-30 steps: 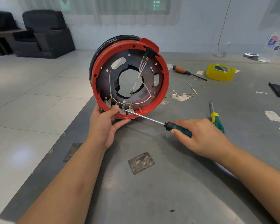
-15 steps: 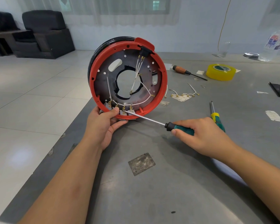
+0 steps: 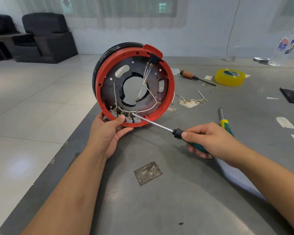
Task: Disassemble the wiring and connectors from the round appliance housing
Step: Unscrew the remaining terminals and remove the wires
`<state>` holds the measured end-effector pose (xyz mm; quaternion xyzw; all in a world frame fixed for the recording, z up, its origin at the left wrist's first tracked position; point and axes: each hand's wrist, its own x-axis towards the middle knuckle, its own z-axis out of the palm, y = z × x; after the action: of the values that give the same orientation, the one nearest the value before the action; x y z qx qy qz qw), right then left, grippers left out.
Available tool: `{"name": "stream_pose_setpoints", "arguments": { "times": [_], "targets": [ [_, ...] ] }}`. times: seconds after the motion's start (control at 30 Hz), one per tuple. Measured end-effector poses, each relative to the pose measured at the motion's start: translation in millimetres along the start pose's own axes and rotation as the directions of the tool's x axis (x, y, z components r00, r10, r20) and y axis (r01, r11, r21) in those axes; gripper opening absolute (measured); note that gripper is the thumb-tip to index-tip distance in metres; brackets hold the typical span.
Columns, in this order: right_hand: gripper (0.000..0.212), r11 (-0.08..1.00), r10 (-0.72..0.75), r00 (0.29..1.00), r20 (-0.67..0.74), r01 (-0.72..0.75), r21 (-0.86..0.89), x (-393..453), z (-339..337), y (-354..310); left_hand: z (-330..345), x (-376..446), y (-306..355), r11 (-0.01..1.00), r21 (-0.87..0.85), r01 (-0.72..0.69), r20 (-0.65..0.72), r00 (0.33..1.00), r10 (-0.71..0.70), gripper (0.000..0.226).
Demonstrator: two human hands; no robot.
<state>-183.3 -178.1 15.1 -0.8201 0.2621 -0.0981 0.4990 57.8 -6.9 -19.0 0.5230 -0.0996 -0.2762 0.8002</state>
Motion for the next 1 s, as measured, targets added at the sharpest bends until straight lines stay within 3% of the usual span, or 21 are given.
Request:
{"name": "stream_pose_setpoints", "arguments": {
  "times": [0.07,0.17,0.23,0.3,0.8,1.0],
  "targets": [
    [0.024,0.999,-0.011,1.0,-0.014,0.011,0.038,0.0,-2.0,-0.2,0.0,0.0,0.7,1.0,-0.003,-0.003,-0.008,1.0,0.003,0.04],
    [0.026,0.993,-0.096,0.995,-0.039,0.093,-0.073,0.0,-4.0,1.8,0.3,-0.8,0.7,1.0,-0.004,-0.003,-0.005,1.0,0.003,0.04],
    [0.016,0.987,-0.115,0.992,-0.049,0.108,-0.118,-0.1,-4.2,3.9,0.7,-1.6,0.6,1.0,-0.003,-0.002,-0.002,1.0,0.002,0.044],
    [0.009,0.982,-0.118,0.992,-0.049,0.109,-0.154,0.9,-4.0,6.4,1.2,-2.2,0.0,1.0,0.003,-0.002,-0.001,1.0,0.002,0.046],
    [0.015,0.982,-0.071,0.996,-0.047,0.062,-0.181,7.9,-6.5,12.7,1.4,-5.9,-0.6,0.999,0.04,-0.016,0.035,0.999,0.014,0.049],
    [0.009,0.959,-0.109,0.992,-0.059,0.09,-0.267,8.9,-7.6,15.1,2.4,-6.0,0.2,0.999,0.041,-0.012,0.032,0.999,0.011,0.051]
  ]
}}
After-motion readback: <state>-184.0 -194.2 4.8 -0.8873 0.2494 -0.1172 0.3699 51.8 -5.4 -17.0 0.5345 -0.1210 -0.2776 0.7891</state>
